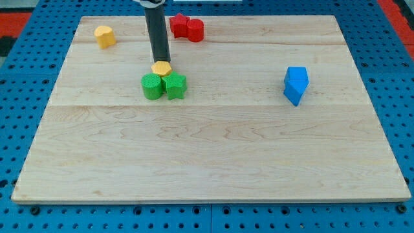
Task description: Push the yellow heart into a group of blocks
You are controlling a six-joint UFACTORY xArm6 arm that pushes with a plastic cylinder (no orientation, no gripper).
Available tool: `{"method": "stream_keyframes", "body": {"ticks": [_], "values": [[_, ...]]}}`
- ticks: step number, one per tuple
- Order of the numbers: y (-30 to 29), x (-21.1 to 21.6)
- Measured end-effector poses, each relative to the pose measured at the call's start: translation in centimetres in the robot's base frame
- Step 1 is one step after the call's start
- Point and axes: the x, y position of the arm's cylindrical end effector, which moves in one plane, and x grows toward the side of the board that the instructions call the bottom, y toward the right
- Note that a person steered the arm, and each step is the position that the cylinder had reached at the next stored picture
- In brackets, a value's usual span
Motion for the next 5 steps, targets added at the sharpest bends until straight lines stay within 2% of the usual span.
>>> {"method": "stream_keyframes", "body": {"ticks": [1,2,3,4,5], "values": [[-1.1,-2.2],[-6.7,-3.7],[-14.9,-2.7],[-21.3,-6.7],[-20.0,-9.8]]}}
